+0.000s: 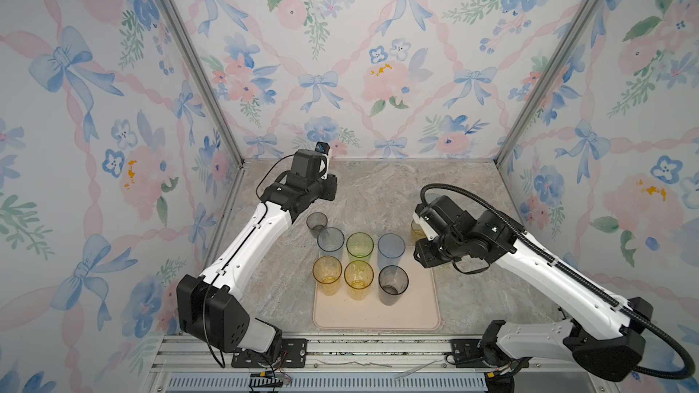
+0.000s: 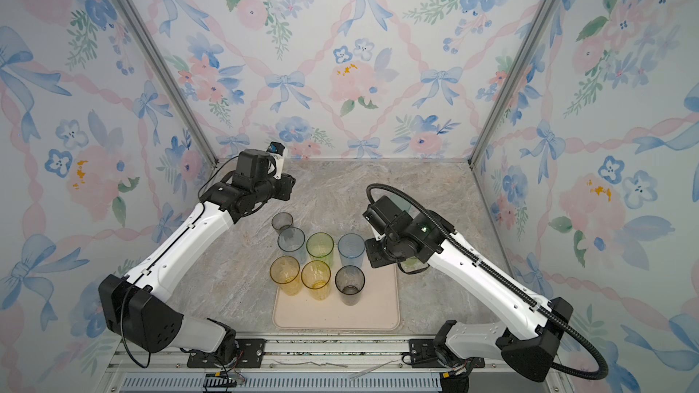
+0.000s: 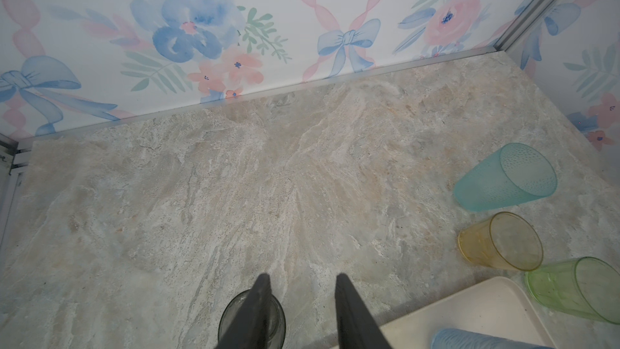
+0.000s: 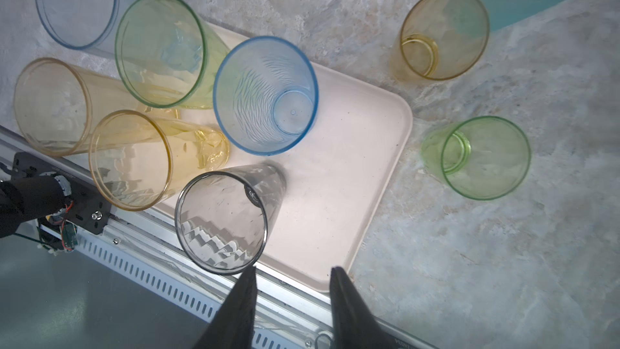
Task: Place the glasses into the tray
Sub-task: Pick up the glass from the middle-left of the table.
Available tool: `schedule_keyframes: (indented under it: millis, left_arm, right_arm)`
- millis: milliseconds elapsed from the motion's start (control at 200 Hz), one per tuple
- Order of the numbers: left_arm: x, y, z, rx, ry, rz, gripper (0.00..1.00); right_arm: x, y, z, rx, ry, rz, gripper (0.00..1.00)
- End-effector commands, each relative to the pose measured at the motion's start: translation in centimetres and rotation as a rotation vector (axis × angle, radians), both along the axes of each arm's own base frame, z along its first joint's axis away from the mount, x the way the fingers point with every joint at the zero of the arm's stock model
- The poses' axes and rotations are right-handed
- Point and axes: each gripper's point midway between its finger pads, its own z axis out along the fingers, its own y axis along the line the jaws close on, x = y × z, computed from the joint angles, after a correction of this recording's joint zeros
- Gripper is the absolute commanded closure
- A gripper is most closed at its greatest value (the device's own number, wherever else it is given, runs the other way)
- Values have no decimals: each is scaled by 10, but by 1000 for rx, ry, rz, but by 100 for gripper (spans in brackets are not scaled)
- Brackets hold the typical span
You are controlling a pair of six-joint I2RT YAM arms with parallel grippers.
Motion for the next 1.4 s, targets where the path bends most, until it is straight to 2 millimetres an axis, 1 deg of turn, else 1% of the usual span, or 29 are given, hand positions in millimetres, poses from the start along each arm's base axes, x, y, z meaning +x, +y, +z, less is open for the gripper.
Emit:
schedule_keyframes:
  millis: [0,55,125,270,405,470,650,695,710,730,780,860,931,1021,1076,1131,1171,1306,1396]
  left_arm:
    - [5,-1,7,-7,-10,-1,65]
    - [6,-1,5,-6,-6,-1,65]
    - [6,-2,3,-6,0,-4,65]
    - [9,-5,-2,-9,12,-5,65]
    - [12,-8,-7,-13,28,-11,65]
    - [13,-8,-11,-7,36,-13,66]
    - [16,-5,-20,15,56,-2,65]
    - [16,-3,-22,16,63,2,65]
    - [16,-3,-24,16,67,2,65]
    - [17,-3,-24,14,69,4,64]
    - [18,-1,-28,9,87,7,64]
    - [20,5,-40,18,133,27,64]
    - [21,15,-52,45,177,69,66]
    - [18,32,-69,75,231,122,65]
    - [14,43,-79,74,265,151,65]
    - [12,53,-89,59,301,175,67]
    - [10,58,-95,52,324,186,67]
    - [2,72,-115,62,395,217,66]
    - [-5,77,-127,77,444,224,65]
  right_arm:
    - [10,-29,25,30,-47,-79,61]
    - [23,-46,32,17,-75,-143,61]
    - [40,-69,37,-21,-97,-217,62]
    - [78,-105,34,-78,-87,-322,64]
    - [117,-126,27,-106,-81,-384,68]
    - [132,-131,21,-106,-65,-398,69]
    - [170,-137,0,-84,-28,-420,70]
    - [178,-136,-8,-75,-10,-419,70]
    - [180,-136,-8,-71,-13,-418,70]
    - [185,-136,-18,-77,12,-418,70]
    - [193,-134,-28,-78,37,-413,71]
    - [201,-128,-38,-67,65,-399,72]
    - [206,-123,-41,-53,65,-394,72]
    - [209,-120,-42,-33,58,-388,71]
    - [210,-119,-43,-28,58,-382,71]
    - [210,-118,-43,-25,59,-377,71]
    - [209,-117,-44,-22,62,-373,71]
    - [210,-115,-45,-11,59,-363,71]
    - [210,-113,-44,-2,57,-356,70]
